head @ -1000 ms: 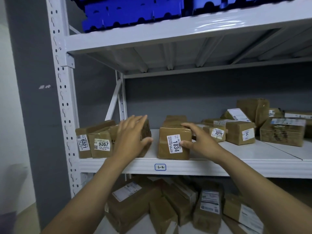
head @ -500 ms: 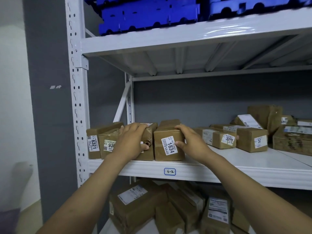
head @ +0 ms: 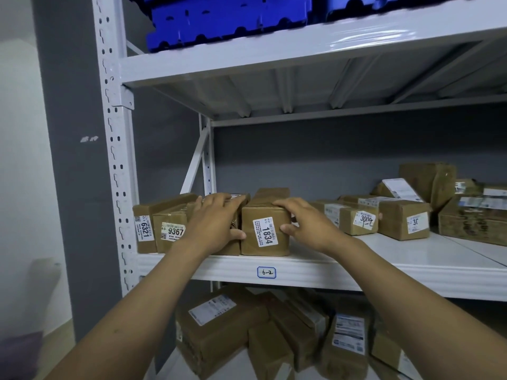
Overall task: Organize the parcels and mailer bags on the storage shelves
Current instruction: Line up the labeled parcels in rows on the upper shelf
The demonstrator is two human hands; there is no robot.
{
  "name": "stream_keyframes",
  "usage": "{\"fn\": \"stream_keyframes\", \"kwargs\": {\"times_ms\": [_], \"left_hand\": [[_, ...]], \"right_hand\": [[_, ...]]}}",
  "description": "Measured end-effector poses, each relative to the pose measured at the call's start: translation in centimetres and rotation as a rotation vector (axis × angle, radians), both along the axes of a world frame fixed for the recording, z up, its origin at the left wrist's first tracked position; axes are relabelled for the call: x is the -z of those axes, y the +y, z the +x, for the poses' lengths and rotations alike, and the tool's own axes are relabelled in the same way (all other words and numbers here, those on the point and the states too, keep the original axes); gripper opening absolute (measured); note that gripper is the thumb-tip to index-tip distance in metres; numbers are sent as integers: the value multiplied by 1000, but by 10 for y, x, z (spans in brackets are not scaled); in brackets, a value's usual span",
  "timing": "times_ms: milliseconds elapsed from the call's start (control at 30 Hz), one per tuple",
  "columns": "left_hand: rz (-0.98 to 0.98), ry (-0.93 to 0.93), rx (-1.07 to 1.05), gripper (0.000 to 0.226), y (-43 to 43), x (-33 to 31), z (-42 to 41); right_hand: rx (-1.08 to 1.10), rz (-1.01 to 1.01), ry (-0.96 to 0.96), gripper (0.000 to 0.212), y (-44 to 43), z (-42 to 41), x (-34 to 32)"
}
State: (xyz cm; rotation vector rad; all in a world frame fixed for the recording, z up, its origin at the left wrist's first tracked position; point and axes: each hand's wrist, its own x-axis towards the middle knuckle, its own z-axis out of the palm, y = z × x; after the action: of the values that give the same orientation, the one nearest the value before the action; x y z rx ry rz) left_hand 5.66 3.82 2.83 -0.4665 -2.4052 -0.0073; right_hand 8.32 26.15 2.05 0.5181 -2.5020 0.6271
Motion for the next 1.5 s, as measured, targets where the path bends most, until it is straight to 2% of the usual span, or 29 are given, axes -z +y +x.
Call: {"fn": "stream_keyframes", "kwargs": {"times_ms": [200, 267, 400, 567, 600, 767, 967, 1067, 1167, 1300, 1400, 1500], "left_hand": [[-18, 50, 71, 74, 51, -22, 22], [-36, 75, 90, 70, 75, -28, 24], [-51, 78, 96, 60, 136, -32, 19], [-4, -26, 94, 57, 216, -17, -5], [6, -65, 93, 57, 232, -12, -11], [110, -171, 106, 57, 290, 13, -37], [164, -280, 132, 78, 314, 24, -64], [199, -401, 202, 76, 308, 26, -69], [307, -343, 205, 66, 301, 26, -69], [365, -210, 12, 70, 314, 17, -62], [262, -229, -22, 74, 326, 14, -65], [200, -276, -9, 66, 329, 17, -69]], "right_hand": [[58, 164, 21, 68, 39, 7, -8], [136, 232, 33, 61, 69, 7, -11], [247, 352, -2, 31, 143, 8, -17], [366, 472, 31, 20, 229, 9, -17], [358, 478, 35, 22, 243, 9, -15], [237, 454, 76, 55, 283, 0, 1], [237, 427, 185, 58, 299, -14, 19], [258, 409, 202, 56, 297, -13, 22], [271, 375, 212, 54, 292, -14, 23], [258, 328, 184, 52, 285, -14, 19], [260, 324, 191, 54, 289, -14, 23], [266, 334, 210, 58, 292, -14, 26]]}}
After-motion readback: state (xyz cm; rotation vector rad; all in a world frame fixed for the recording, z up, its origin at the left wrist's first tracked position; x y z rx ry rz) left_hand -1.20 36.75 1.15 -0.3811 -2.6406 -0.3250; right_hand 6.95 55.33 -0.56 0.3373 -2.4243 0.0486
